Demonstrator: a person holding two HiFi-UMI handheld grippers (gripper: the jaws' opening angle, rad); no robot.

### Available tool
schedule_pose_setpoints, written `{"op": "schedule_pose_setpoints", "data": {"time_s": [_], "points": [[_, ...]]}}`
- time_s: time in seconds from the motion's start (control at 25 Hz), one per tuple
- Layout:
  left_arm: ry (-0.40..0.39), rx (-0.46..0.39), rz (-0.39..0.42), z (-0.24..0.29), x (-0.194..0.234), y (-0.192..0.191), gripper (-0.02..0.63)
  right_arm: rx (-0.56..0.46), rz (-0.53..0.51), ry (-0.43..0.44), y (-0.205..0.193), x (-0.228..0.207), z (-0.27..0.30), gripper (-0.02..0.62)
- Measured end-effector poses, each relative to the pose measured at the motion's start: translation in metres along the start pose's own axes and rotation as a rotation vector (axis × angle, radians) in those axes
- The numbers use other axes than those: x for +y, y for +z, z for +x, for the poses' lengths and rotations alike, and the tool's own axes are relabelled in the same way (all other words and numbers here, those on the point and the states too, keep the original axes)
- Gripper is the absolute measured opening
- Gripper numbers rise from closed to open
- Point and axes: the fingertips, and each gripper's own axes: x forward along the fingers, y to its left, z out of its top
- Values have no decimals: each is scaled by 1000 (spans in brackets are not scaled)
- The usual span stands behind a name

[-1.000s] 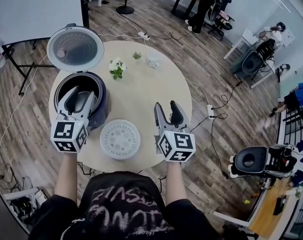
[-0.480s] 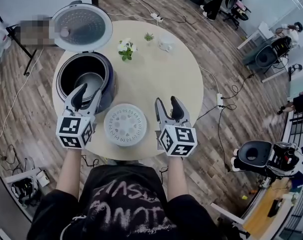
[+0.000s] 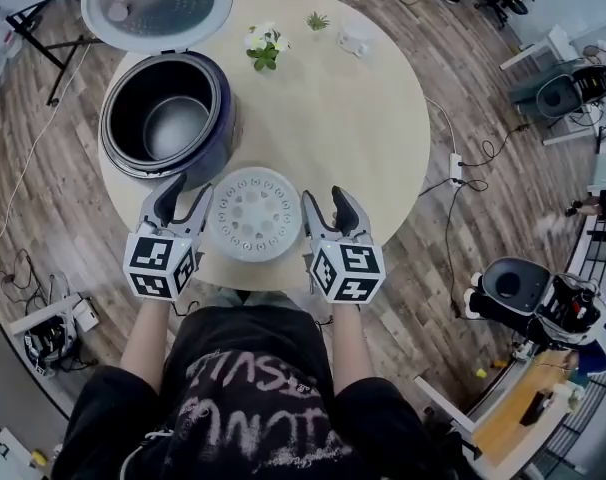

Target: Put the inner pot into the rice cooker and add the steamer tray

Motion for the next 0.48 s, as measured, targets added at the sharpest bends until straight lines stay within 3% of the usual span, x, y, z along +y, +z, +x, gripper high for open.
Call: {"op": "schedule_pose_setpoints", "data": {"time_s": [0.28, 0.48], "points": [[33, 184, -101, 14, 11, -94, 204, 164, 58, 9, -75, -4, 16, 229], [39, 283, -130, 27, 13, -141, 198, 270, 88, 3, -125, -10, 24, 218]]}}
